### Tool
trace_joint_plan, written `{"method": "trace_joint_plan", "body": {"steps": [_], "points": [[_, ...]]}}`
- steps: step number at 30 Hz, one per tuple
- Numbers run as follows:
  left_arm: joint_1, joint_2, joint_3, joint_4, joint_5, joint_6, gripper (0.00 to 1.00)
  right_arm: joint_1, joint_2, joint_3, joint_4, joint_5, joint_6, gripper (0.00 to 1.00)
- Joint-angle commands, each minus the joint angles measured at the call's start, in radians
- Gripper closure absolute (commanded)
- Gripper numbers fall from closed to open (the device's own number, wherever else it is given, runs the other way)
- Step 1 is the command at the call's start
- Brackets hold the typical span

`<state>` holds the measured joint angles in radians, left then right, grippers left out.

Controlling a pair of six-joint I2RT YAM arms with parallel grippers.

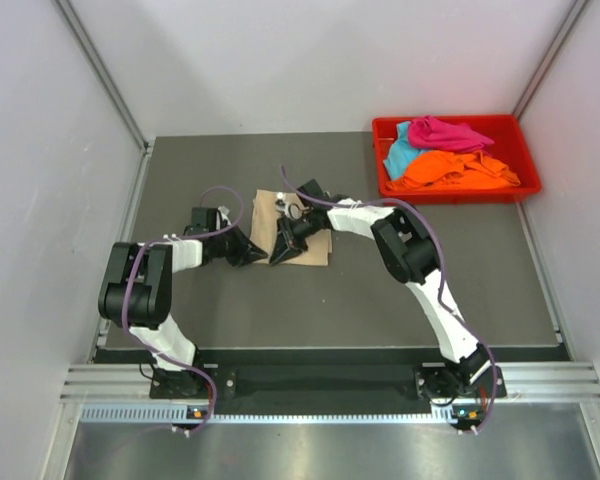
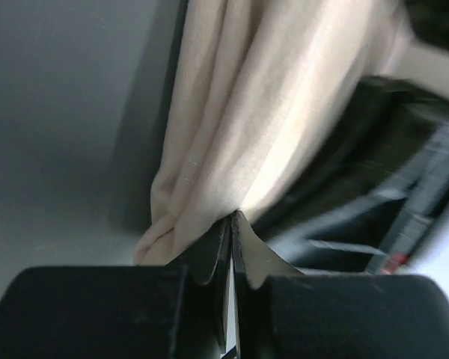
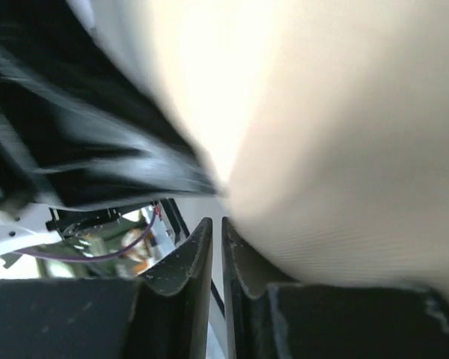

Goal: Fold and stack the t-shirts
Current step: Fold the tshirt

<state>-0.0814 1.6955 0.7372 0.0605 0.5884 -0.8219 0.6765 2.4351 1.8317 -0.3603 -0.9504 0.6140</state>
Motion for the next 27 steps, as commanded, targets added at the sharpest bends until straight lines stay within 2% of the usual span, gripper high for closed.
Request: {"method": "trace_joint_plan", "body": {"steps": [1,9,15,16,21,24,27], "points": [[0.015,0.016,-0.022,0.006,-0.087,0.015,0.94,-0.043,-0.033,-0.106,0.092,-0.013,0.038,0.90],[0.026,0.007,-0.029,-0.031,-0.070,0.052,0.96,-0.230,-0.215,-0.392,0.060,0.035,-0.101,0.90],[0.026,-0.092,0.033,-0.120,-0.058,0.075,0.94,-0.318,-0.373,-0.446,-0.110,0.127,-0.263,0.88],[0.026,-0.118,0.069,-0.143,-0.059,0.085,0.92,-0.328,-0.398,-0.443,-0.138,0.142,-0.270,0.88],[0.026,-0.128,0.212,-0.185,-0.087,0.153,0.68,-0.331,-0.423,-0.336,-0.193,0.229,-0.295,0.85],[0.028,-0.056,0.250,-0.068,-0.018,0.135,0.65,-0.325,-0.384,-0.255,-0.146,0.199,-0.228,0.85],[0.026,0.039,0.260,0.066,0.059,0.046,0.72,-0.293,-0.306,-0.146,-0.097,0.173,-0.156,0.84]]}}
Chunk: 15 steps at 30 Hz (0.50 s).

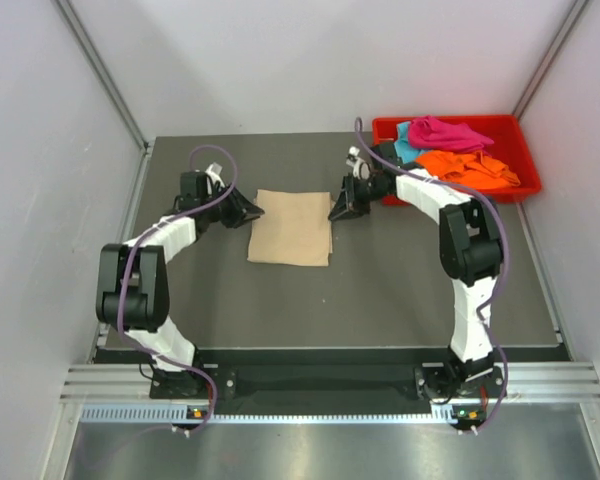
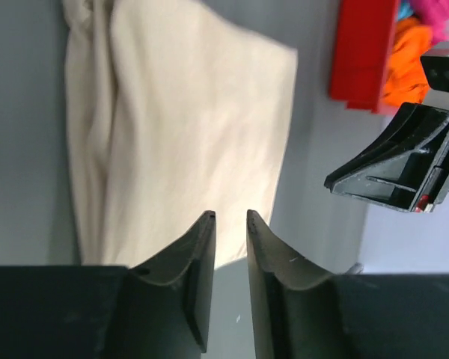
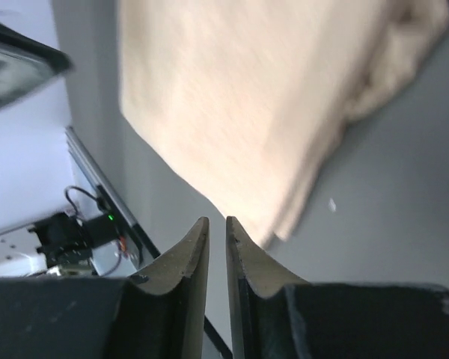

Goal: Fold and stack the t-shirts
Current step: Fold the tshirt

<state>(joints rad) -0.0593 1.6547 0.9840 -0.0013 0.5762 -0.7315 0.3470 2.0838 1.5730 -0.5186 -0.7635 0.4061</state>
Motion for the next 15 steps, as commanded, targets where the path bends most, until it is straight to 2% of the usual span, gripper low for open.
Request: {"method": "trace_joint_plan", "body": {"steps": [1,4,9,11,15], "points": [[0.004,0.099,0.002,0.165,0.085,-0.092,0.74,0.056,0.095,0.139,0.083,-0.020,0.088,0.84],[0.004,0.155,-0.041,0.267,0.079,-0.132,0.77,0.092,0.182,0.206,0.164,-0.074,0.184,0.83],[0.019,0.235,-0.090,0.358,0.082,-0.144,0.82,0.109,0.251,0.137,0.429,-0.141,0.348,0.83],[0.047,0.254,-0.102,0.386,0.094,-0.157,0.83,0.098,0.269,0.121,0.465,-0.167,0.381,0.82],[0.111,0.296,-0.159,0.562,0.163,-0.253,0.83,0.043,0.297,0.052,0.595,-0.191,0.438,0.83]]}}
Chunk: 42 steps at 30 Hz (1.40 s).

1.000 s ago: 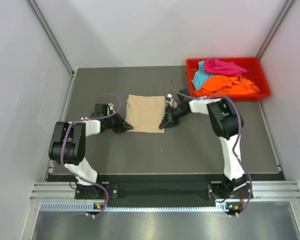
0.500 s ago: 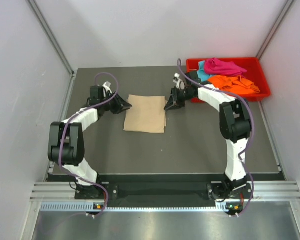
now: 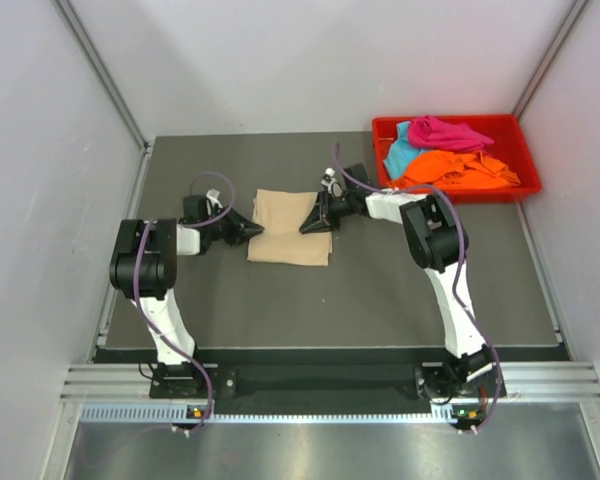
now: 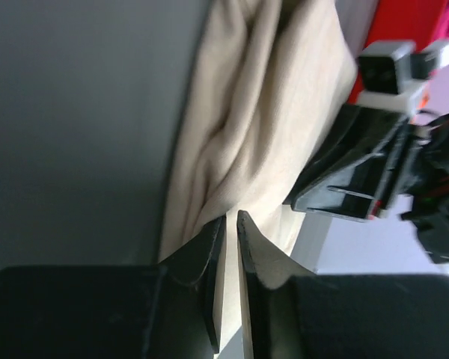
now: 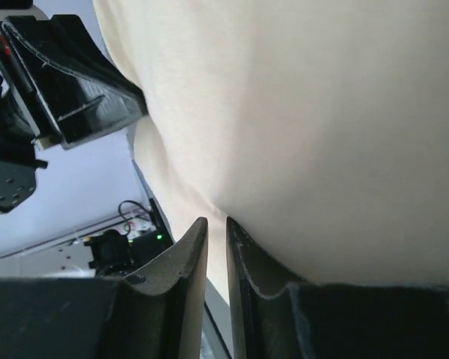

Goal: Fold and stack the t-shirts
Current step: Fold the tshirt

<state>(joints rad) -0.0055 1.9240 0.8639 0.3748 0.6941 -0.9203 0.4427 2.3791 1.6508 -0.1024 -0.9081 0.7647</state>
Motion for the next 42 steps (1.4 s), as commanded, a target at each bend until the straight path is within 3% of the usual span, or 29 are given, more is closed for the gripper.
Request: {"method": "trace_joint_plan", "body": {"steps": [1,8,11,14,19,24,27,32,38,42], "points": [[0.067,0.035,-0.039,0.231,0.056,-0.083,0.83,-0.077,0.008,-0.029,0.182,-0.048,0.082,0.83],[0.095,0.073,0.000,0.322,0.094,-0.155,0.81,-0.124,-0.015,0.061,0.008,-0.015,-0.037,0.83],[0.059,0.011,0.050,0.220,0.076,-0.114,0.81,-0.114,-0.063,0.069,-0.008,-0.005,-0.032,0.82],[0.009,-0.048,0.092,0.161,0.019,-0.078,0.81,-0.088,-0.096,0.061,0.079,-0.003,0.045,0.82],[-0.112,-0.066,0.132,0.174,-0.102,-0.092,0.81,-0.029,-0.015,0.148,0.136,0.012,0.133,0.81],[-0.139,0.012,0.172,0.185,-0.186,-0.137,0.78,-0.012,0.086,0.253,0.115,0.080,0.151,0.80],[-0.139,-0.029,0.138,0.158,-0.279,-0.117,0.75,-0.016,0.126,0.280,0.112,0.089,0.165,0.80],[-0.136,0.113,0.242,0.133,-0.107,-0.068,0.66,-0.021,0.123,0.300,0.069,0.092,0.124,0.80],[-0.064,0.193,0.276,0.093,-0.058,-0.006,0.69,-0.051,0.060,0.276,-0.100,0.113,-0.024,0.80],[-0.027,0.182,0.345,-0.017,-0.033,0.082,0.71,-0.073,0.010,0.309,-0.308,0.149,-0.186,0.80]]}}
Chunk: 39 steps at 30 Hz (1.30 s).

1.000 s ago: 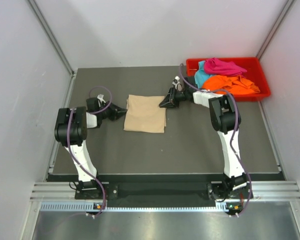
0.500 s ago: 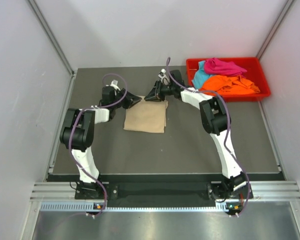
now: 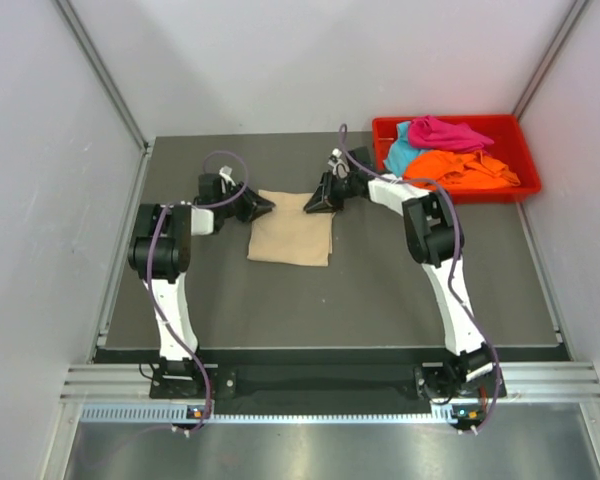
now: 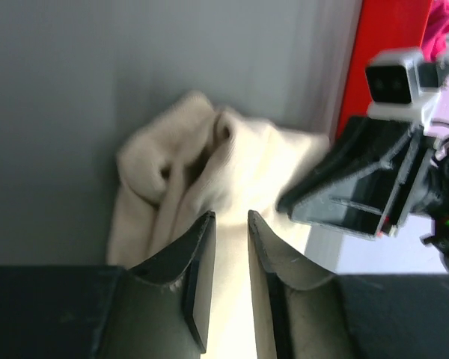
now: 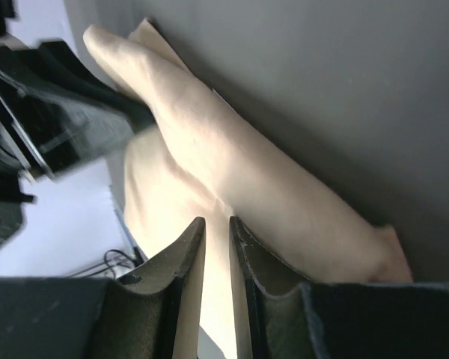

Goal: Fold and stack the t-shirts
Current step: Fold the tshirt, then neatly place the folded tshirt to the corner

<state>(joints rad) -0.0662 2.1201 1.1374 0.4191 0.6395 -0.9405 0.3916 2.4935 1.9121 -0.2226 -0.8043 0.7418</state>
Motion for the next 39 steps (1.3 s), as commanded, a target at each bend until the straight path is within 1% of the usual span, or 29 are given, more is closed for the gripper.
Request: {"method": "trace_joint_plan", "body": {"steps": [1,2,3,4,5,7,8,9,10,11,12,14,16,21,25,27,32,33,39], "points": [[0.035,-0.023,0.093,-0.151,0.020,0.156,0.71,-0.025,-0.119,0.054,-0.219,0.050,-0.192,0.80],[0.036,-0.044,0.140,-0.195,0.019,0.184,0.65,-0.025,-0.136,0.057,-0.250,0.059,-0.221,0.79],[0.034,-0.055,0.163,-0.244,0.020,0.207,0.61,-0.025,-0.175,0.053,-0.306,0.065,-0.278,0.79],[0.035,-0.066,0.185,-0.322,0.022,0.250,0.59,-0.025,-0.200,0.044,-0.329,0.071,-0.301,0.79],[0.036,-0.092,0.220,-0.373,0.016,0.275,0.57,-0.025,-0.226,0.003,-0.346,0.082,-0.320,0.79],[0.039,-0.118,0.239,-0.449,-0.035,0.346,0.51,-0.023,-0.313,-0.059,-0.376,0.097,-0.369,0.79],[0.040,-0.141,0.242,-0.492,-0.052,0.364,0.50,-0.023,-0.344,-0.129,-0.377,0.115,-0.378,0.79],[0.042,-0.147,0.242,-0.509,-0.063,0.377,0.47,-0.025,-0.402,-0.166,-0.379,0.120,-0.387,0.79],[0.042,-0.149,0.243,-0.525,-0.073,0.405,0.46,-0.025,-0.430,-0.232,-0.377,0.123,-0.390,0.78],[0.043,-0.144,0.255,-0.558,-0.084,0.423,0.45,-0.023,-0.458,-0.263,-0.371,0.126,-0.389,0.78],[0.043,-0.138,0.265,-0.577,-0.092,0.457,0.39,-0.025,-0.507,-0.292,-0.360,0.126,-0.386,0.78],[0.043,-0.111,0.295,-0.601,-0.125,0.494,0.27,-0.023,-0.551,-0.376,-0.347,0.114,-0.377,0.78],[0.042,-0.079,0.314,-0.620,-0.149,0.551,0.19,-0.022,-0.610,-0.460,-0.327,0.103,-0.375,0.79],[0.043,-0.038,0.325,-0.548,-0.133,0.626,0.18,-0.023,-0.708,-0.608,-0.319,0.122,-0.412,0.80],[0.039,-0.009,0.328,-0.505,-0.113,0.634,0.19,-0.023,-0.754,-0.705,-0.297,0.125,-0.409,0.81],[0.031,0.007,0.338,-0.513,-0.103,0.650,0.21,-0.023,-0.766,-0.717,-0.290,0.123,-0.410,0.82],[0.003,0.044,0.360,-0.566,-0.149,0.672,0.24,-0.023,-0.763,-0.713,-0.291,0.119,-0.412,0.83],[0.002,0.049,0.361,-0.574,-0.149,0.674,0.27,-0.023,-0.760,-0.708,-0.291,0.116,-0.410,0.83],[-0.004,0.044,0.338,-0.595,-0.135,0.681,0.34,-0.023,-0.748,-0.683,-0.290,0.109,-0.403,0.83]]}}
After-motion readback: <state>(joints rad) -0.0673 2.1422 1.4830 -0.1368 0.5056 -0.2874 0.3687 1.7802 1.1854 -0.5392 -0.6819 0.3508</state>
